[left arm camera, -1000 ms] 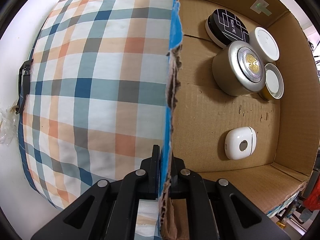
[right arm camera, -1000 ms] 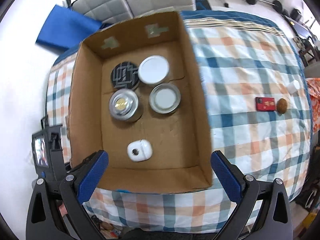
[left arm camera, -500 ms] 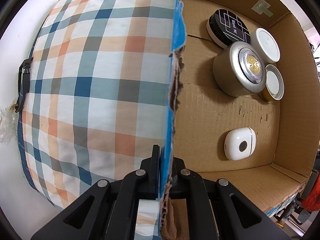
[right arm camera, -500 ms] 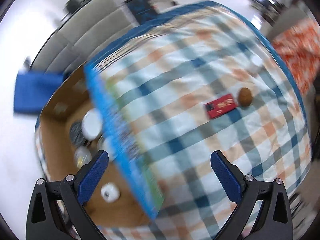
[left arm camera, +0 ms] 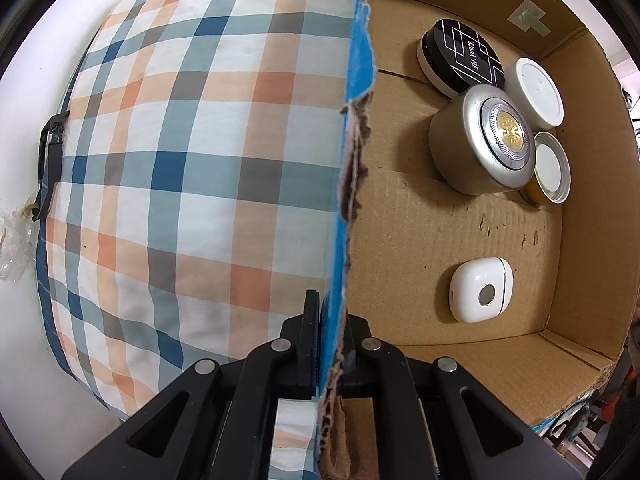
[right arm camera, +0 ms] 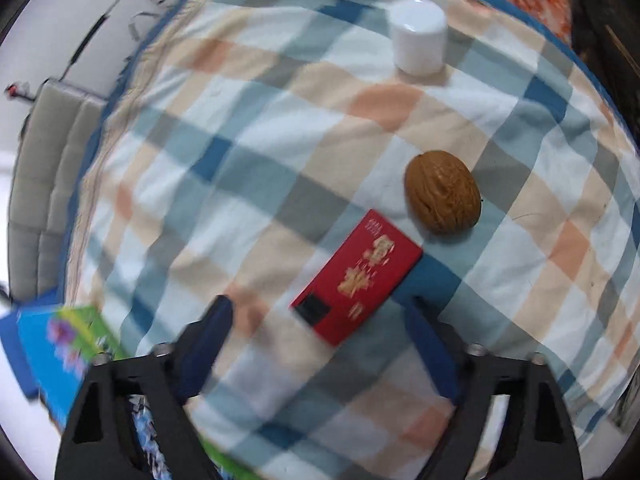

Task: Organize rigid objects
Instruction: 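Grasp the red box with gold print in the right tool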

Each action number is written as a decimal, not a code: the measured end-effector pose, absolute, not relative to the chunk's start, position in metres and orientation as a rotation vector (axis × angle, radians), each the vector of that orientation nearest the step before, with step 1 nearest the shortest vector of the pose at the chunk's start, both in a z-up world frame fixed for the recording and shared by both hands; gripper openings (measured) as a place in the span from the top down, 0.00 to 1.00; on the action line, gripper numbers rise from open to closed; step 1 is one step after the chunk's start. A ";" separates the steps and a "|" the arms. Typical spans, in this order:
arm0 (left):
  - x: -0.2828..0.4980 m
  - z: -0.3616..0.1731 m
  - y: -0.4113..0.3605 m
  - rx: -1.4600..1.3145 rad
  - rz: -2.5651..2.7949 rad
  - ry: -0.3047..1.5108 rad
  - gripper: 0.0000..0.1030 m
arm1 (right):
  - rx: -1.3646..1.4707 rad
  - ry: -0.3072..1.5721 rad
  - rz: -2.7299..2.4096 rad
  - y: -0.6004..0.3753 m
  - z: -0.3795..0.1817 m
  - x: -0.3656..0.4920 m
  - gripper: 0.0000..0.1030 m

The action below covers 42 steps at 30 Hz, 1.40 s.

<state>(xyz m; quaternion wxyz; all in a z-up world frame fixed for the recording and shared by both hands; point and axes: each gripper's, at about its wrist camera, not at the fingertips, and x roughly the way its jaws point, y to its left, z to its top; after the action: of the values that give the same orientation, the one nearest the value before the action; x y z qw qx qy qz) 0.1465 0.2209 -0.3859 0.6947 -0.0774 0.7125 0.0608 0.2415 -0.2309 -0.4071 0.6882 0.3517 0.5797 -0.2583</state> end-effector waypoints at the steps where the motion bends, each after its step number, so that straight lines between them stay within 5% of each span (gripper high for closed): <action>1: 0.147 -0.386 0.221 -0.174 0.136 1.590 0.96 | 0.784 1.307 -0.608 -0.232 -0.412 0.242 0.27; 11: 0.146 -0.385 0.226 -0.182 0.140 1.589 0.96 | 0.387 1.449 -0.376 -0.177 -0.414 0.242 0.60; 14: 0.146 -0.384 0.225 -0.181 0.143 1.588 0.96 | 0.302 1.537 -0.249 -0.165 -0.417 0.224 0.61; 17: 0.146 -0.384 0.225 -0.188 0.147 1.586 0.96 | 0.544 1.505 -0.236 -0.188 -0.413 0.205 0.56; 20: 0.146 -0.384 0.226 -0.196 0.151 1.585 0.96 | 0.729 1.431 -0.323 -0.213 -0.410 0.204 0.21; 21: 0.145 -0.384 0.226 -0.193 0.152 1.584 0.96 | 0.728 1.411 -0.345 -0.216 -0.410 0.209 0.19; 24: 0.145 -0.384 0.226 -0.190 0.153 1.583 0.96 | 0.619 1.475 -0.368 -0.206 -0.424 0.228 0.22; 27: 0.144 -0.383 0.226 -0.196 0.156 1.581 0.96 | 0.387 1.540 -0.366 -0.177 -0.430 0.238 0.58; 28: 0.144 -0.383 0.226 -0.196 0.157 1.581 0.96 | 0.300 1.545 -0.328 -0.164 -0.428 0.240 0.61; 34: 0.144 -0.382 0.227 -0.199 0.160 1.581 0.96 | 0.013 1.606 -0.050 -0.102 -0.422 0.231 0.60; 37: 0.144 -0.382 0.227 -0.203 0.162 1.580 0.96 | 0.150 1.579 -0.102 -0.116 -0.416 0.225 0.37; 42: 0.144 -0.382 0.227 -0.197 0.161 1.580 0.96 | 0.208 1.612 -0.145 -0.114 -0.430 0.226 0.43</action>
<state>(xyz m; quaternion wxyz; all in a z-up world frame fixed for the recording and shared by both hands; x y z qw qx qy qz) 0.1437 0.2272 -0.3819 0.6967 -0.0883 0.7082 0.0723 0.2258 -0.1144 -0.4304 0.6853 0.0930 0.7193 -0.0649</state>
